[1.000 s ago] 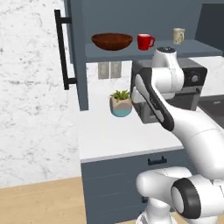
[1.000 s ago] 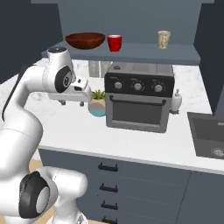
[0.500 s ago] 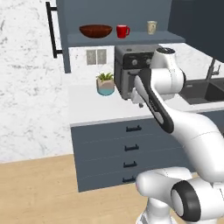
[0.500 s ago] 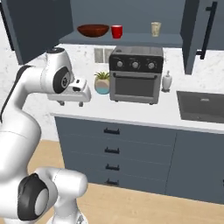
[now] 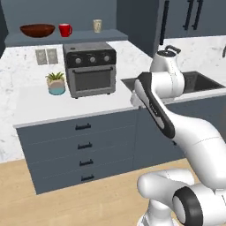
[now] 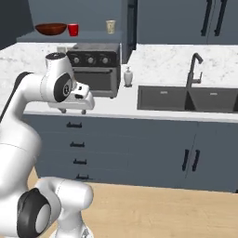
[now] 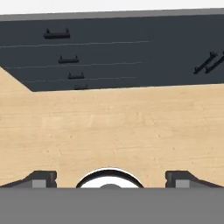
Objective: Gather all objects into one cabinet and sort the glasses and bowls to opposite sides.
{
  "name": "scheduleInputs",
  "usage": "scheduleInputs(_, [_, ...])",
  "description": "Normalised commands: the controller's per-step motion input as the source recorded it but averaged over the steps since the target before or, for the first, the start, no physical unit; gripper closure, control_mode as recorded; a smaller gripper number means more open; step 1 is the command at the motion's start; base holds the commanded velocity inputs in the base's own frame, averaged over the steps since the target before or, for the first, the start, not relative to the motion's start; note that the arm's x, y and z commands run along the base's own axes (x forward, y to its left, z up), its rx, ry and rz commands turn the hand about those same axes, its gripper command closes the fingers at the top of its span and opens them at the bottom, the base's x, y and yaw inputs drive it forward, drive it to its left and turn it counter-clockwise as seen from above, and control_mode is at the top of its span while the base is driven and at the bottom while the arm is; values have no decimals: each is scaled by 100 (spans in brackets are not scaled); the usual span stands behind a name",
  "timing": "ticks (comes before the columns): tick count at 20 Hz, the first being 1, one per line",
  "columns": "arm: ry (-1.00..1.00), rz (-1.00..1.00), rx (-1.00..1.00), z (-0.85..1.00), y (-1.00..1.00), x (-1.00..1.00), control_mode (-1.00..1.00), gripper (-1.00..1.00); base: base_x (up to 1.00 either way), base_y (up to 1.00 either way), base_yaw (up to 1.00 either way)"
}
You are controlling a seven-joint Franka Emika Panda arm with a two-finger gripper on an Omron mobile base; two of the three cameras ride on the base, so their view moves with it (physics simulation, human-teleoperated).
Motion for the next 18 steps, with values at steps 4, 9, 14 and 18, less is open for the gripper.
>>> scheduleInputs(4, [0, 0, 0, 0, 0, 0, 100, -100, 0, -85, -35])
scheduleInputs(9, [0, 0, 0, 0, 0, 0, 100, -100, 0, -97, -36])
scheduleInputs(14, [0, 0, 0, 0, 0, 0, 100, -100, 0, -93, -37])
scheduleInputs(18, [0, 0, 0, 0, 0, 0, 100, -100, 0, -91, -38])
